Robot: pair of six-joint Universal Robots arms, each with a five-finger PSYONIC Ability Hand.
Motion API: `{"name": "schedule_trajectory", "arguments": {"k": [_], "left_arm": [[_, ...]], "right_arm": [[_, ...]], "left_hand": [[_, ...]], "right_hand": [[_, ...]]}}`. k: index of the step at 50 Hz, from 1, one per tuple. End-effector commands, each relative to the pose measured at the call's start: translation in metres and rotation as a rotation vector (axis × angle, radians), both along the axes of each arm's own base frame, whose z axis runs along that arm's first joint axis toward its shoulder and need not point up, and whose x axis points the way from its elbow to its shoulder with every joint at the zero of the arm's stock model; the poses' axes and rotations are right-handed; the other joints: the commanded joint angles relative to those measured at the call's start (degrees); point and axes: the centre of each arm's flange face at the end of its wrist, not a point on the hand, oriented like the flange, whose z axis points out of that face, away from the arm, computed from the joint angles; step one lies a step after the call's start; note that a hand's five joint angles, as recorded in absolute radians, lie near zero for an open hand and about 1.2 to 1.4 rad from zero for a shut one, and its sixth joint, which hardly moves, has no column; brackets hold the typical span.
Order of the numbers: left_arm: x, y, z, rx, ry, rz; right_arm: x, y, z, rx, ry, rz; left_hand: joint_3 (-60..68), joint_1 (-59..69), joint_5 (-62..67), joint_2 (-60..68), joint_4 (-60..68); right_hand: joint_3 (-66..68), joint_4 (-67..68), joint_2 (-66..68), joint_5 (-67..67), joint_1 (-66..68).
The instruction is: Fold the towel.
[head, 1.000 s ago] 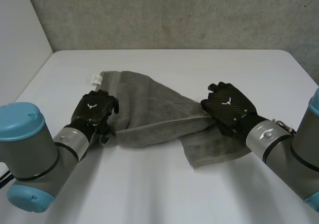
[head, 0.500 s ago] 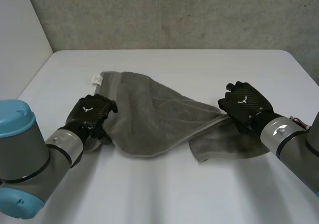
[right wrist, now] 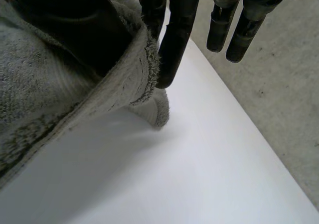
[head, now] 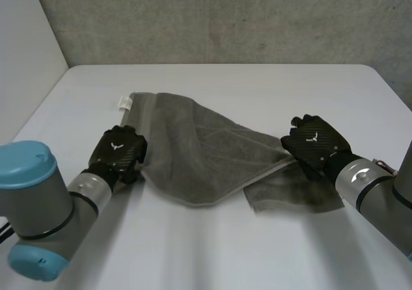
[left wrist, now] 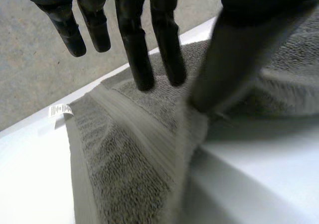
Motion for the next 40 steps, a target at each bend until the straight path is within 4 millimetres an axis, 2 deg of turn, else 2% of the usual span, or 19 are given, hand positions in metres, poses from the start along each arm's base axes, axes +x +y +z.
{"name": "schedule_trajectory", "arguments": {"k": [1,8,10,13,15,19,21,22,23,24,26,27,29,30,31,32,34,38,40], "left_arm": [[-0.003,-0.015,-0.002,-0.015,0.011,0.002],[0.005,-0.021,0.014,-0.048,0.021,0.033],[0.017,-0.019,0.031,-0.041,0.021,0.069],[0.023,-0.014,0.04,-0.011,0.013,0.08],[0.031,-0.006,0.058,0.011,0.01,0.091],[0.039,-0.009,0.073,0.0,0.019,0.099],[0.042,-0.013,0.082,-0.025,0.029,0.096],[0.041,-0.019,0.092,-0.058,0.04,0.084],[0.04,-0.026,0.104,-0.09,0.052,0.081],[0.04,-0.026,0.104,-0.091,0.052,0.081],[0.04,-0.035,0.128,-0.141,0.062,0.083],[0.04,-0.035,0.128,-0.141,0.062,0.083],[0.037,-0.043,0.151,-0.176,0.072,0.078],[0.037,-0.043,0.151,-0.176,0.072,0.078],[0.035,-0.045,0.16,-0.196,0.074,0.073],[0.035,-0.046,0.16,-0.197,0.074,0.073],[0.031,-0.059,0.167,-0.219,0.076,0.072],[0.028,-0.075,0.163,-0.22,0.077,0.069],[0.023,-0.095,0.154,-0.237,0.08,0.064]], "right_arm": [[-0.003,0.003,-0.004,0.046,-0.006,-0.014],[-0.012,-0.005,0.004,0.133,-0.147,-0.102],[-0.014,-0.005,0.007,0.167,-0.172,-0.12],[-0.017,0.002,0.017,0.234,-0.191,-0.131],[-0.02,0.008,0.028,0.271,-0.184,-0.131],[-0.019,0.009,0.042,0.271,-0.179,-0.107],[-0.019,0.002,0.059,0.237,-0.186,-0.099],[-0.019,0.002,0.059,0.237,-0.186,-0.099],[-0.018,-0.004,0.069,0.211,-0.197,-0.099],[-0.018,-0.004,0.07,0.211,-0.197,-0.099],[-0.018,-0.013,0.093,0.149,-0.214,-0.1],[-0.018,-0.013,0.094,0.148,-0.214,-0.1],[-0.017,-0.022,0.117,0.089,-0.232,-0.1],[-0.017,-0.022,0.117,0.088,-0.232,-0.1],[-0.017,-0.028,0.125,0.058,-0.241,-0.102],[-0.016,-0.033,0.131,0.035,-0.249,-0.105],[-0.014,-0.039,0.133,0.02,-0.25,-0.107],[-0.01,-0.051,0.134,-0.011,-0.248,-0.112],[0.003,-0.065,0.134,-0.095,-0.257,-0.101]], "left_hand": [[-2.92,18.02,17.59,17.22,-3.36],[-2.92,18.02,17.59,17.22,-3.36],[-2.92,18.02,17.59,17.22,-3.36],[-2.92,18.02,17.59,17.22,-3.36],[-2.92,18.02,17.59,17.22,-3.36],[-2.92,18.02,17.59,17.22,-3.36],[-2.92,18.02,17.59,17.22,-3.36],[-2.92,18.02,17.59,17.22,-3.36],[-2.92,18.02,17.59,17.22,-3.36],[-2.92,18.02,17.59,17.22,-3.36],[-2.92,18.02,17.59,17.22,-3.36],[-2.92,18.02,17.59,17.22,-3.36],[-2.92,18.02,17.59,17.22,-3.36],[-2.92,18.02,17.59,17.22,-3.36],[-2.92,18.02,17.59,17.22,-3.36],[-2.92,18.02,17.59,17.22,-3.36],[-2.92,18.02,17.59,17.22,-3.36],[-2.92,18.02,17.59,17.22,-3.36],[-2.92,18.02,17.59,17.22,-3.36]], "right_hand": [[-2.42,-4.37,5.05,4.0,5.53],[-2.42,-4.37,5.05,4.0,5.53],[-2.42,-4.37,5.05,4.0,5.53],[-2.42,-4.37,5.05,4.0,5.53],[-2.42,-4.37,5.05,4.0,5.53],[-2.42,-4.37,5.05,4.0,5.53],[-2.42,-4.37,5.05,4.0,5.53],[-2.42,-4.37,5.05,4.0,5.53],[-2.42,-4.37,5.05,4.0,5.53],[-2.42,-4.37,5.05,4.0,5.53],[-2.42,-4.37,5.05,4.0,5.53],[-2.42,-4.37,5.05,4.0,5.53],[-2.42,-4.37,5.05,4.0,5.53],[-2.42,-4.37,5.05,4.0,5.53],[-2.42,-4.37,5.05,4.0,5.53],[-2.42,-4.37,5.05,4.0,5.53],[-2.42,-4.37,5.05,4.0,5.53],[-2.42,-4.37,5.05,4.0,5.53],[-2.42,-4.37,5.05,4.0,5.53]]}}
